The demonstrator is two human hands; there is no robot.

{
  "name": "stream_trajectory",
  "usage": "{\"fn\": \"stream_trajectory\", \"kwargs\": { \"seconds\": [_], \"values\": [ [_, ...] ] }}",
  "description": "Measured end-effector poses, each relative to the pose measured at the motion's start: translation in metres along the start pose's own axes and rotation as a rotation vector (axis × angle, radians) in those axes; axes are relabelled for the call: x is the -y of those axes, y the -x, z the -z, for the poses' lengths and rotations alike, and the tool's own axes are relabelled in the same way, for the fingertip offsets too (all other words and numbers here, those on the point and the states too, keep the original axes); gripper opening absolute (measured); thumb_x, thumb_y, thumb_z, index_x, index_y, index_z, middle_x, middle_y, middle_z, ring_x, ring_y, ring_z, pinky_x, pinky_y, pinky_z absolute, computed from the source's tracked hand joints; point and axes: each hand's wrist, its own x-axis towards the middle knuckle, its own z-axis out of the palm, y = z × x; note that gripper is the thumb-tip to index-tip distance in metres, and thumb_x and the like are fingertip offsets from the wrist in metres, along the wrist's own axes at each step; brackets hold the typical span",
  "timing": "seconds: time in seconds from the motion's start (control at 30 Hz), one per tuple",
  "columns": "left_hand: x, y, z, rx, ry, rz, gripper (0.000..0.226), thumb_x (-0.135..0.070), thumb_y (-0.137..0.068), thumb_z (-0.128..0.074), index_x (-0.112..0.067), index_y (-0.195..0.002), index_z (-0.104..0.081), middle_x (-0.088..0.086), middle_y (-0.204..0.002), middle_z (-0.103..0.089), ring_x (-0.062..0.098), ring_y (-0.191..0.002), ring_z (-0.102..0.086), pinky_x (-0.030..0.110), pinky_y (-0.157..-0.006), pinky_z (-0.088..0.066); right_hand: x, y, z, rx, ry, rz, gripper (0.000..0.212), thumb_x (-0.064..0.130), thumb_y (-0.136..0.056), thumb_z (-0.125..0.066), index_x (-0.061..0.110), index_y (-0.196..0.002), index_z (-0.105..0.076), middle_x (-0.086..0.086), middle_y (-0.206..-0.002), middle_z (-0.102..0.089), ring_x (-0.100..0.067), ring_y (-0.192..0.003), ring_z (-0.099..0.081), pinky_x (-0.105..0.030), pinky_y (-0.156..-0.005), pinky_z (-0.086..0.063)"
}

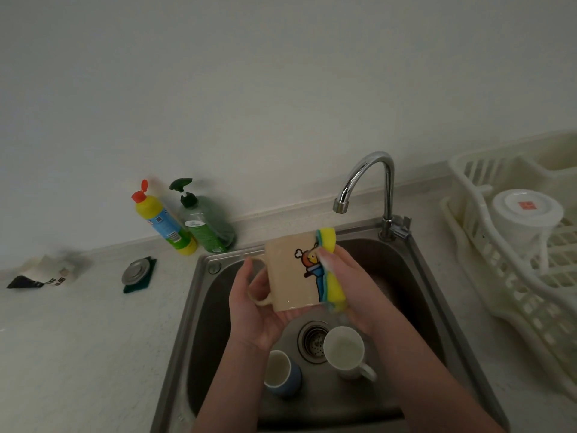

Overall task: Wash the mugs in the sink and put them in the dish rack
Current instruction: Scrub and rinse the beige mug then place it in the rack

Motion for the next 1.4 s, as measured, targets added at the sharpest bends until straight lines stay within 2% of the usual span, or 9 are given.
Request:
{"fn": "stream_trajectory", "kwargs": {
  "seconds": [0.1, 0.2, 0.4, 0.67, 0.83, 0.93, 1.07, 1.17, 1.4],
  "values": [
    [-0.002, -0.001, -0.001, -0.013, 0.036, -0.005, 0.061, -0.055, -0.092, -0.041, -0.005, -0.109, -0.071, 0.026, -0.114, -0.066, 0.042, -0.094, -0.068, 0.05, -0.068, -0.058, 0.005, 0.0, -0.002, -0.007, 0.106, 0.139, 0.02, 0.033, -0.094, -0.055, 0.04, -0.112, -0.061, 0.007, -0.105, -0.071, -0.013, -0.098, -0.068, -0.039, -0.086, -0.056],
    [-0.004, -0.001, -0.001, -0.018, 0.037, -0.017, 0.06, -0.054, -0.091, -0.043, -0.004, -0.105, -0.072, 0.024, -0.109, -0.068, 0.038, -0.088, -0.069, 0.046, -0.064, -0.059, 0.012, 0.0, -0.004, 0.005, 0.224, 0.273, 0.041, 0.032, -0.09, -0.062, 0.05, -0.125, -0.051, 0.016, -0.118, -0.063, -0.002, -0.106, -0.062, -0.028, -0.09, -0.052],
    [-0.002, -0.001, 0.0, 0.022, -0.032, -0.003, 0.057, -0.054, -0.086, -0.044, -0.009, -0.102, -0.076, 0.024, -0.111, -0.068, 0.038, -0.09, -0.069, 0.048, -0.071, -0.057, 0.008, 0.001, 0.004, 0.066, -0.039, 0.13, 0.035, 0.025, -0.09, -0.062, 0.042, -0.119, -0.057, 0.0, -0.111, -0.07, -0.02, -0.103, -0.067, -0.046, -0.088, -0.054],
    [0.004, -0.004, 0.003, -0.156, -0.129, 0.044, 0.06, -0.059, -0.087, -0.048, -0.012, -0.12, -0.063, 0.02, -0.116, -0.067, 0.038, -0.098, -0.068, 0.042, -0.059, -0.057, -0.007, -0.001, 0.009, 0.059, -0.132, 0.023, 0.036, 0.026, -0.089, -0.062, 0.035, -0.124, -0.055, -0.003, -0.111, -0.07, -0.023, -0.1, -0.068, -0.045, -0.081, -0.057],
    [0.008, -0.01, -0.001, -0.167, -0.165, -0.019, 0.043, -0.053, -0.094, -0.044, -0.017, -0.11, -0.063, 0.007, -0.088, -0.076, 0.027, -0.081, -0.073, 0.044, -0.064, -0.058, -0.006, -0.005, 0.007, -0.007, -0.08, 0.062, 0.035, 0.025, -0.088, -0.064, 0.034, -0.121, -0.057, -0.002, -0.106, -0.071, -0.021, -0.097, -0.069, -0.044, -0.082, -0.057],
    [0.006, -0.014, 0.003, -0.132, -0.081, 0.012, 0.052, -0.056, -0.09, -0.047, -0.014, -0.116, -0.062, 0.013, -0.103, -0.073, 0.034, -0.094, -0.071, 0.052, -0.076, -0.058, -0.001, -0.007, 0.009, 0.025, -0.067, 0.076, 0.03, 0.027, -0.088, -0.064, 0.036, -0.117, -0.059, -0.004, -0.109, -0.07, -0.024, -0.101, -0.068, -0.047, -0.087, -0.055],
    [0.008, -0.022, 0.011, 0.071, 0.013, 0.107, 0.071, -0.063, -0.085, -0.046, -0.014, -0.136, -0.052, 0.023, -0.134, -0.054, 0.047, -0.119, -0.054, 0.06, -0.088, -0.05, -0.003, -0.01, 0.003, 0.029, -0.264, -0.088, 0.034, 0.038, -0.089, -0.055, 0.02, -0.119, -0.057, -0.012, -0.105, -0.071, -0.03, -0.093, -0.069, -0.044, -0.077, -0.056],
    [0.005, -0.027, 0.014, 0.124, 0.009, 0.128, 0.071, -0.062, -0.086, -0.042, -0.013, -0.136, -0.051, 0.023, -0.135, -0.054, 0.046, -0.121, -0.053, 0.062, -0.089, -0.049, -0.002, -0.006, 0.004, 0.065, -0.252, -0.054, 0.038, 0.038, -0.084, -0.058, 0.023, -0.119, -0.057, -0.011, -0.107, -0.07, -0.03, -0.095, -0.069, -0.045, -0.075, -0.056],
    [-0.002, -0.032, 0.016, 0.017, -0.117, 0.115, 0.073, -0.062, -0.078, -0.047, -0.012, -0.131, -0.056, 0.021, -0.129, -0.06, 0.04, -0.115, -0.06, 0.053, -0.083, -0.056, 0.017, -0.003, 0.01, 0.098, 0.012, 0.106, 0.059, 0.032, -0.072, -0.072, 0.041, -0.125, -0.049, 0.003, -0.107, -0.071, -0.02, -0.099, -0.069, -0.046, -0.085, -0.056]
  ]
}}
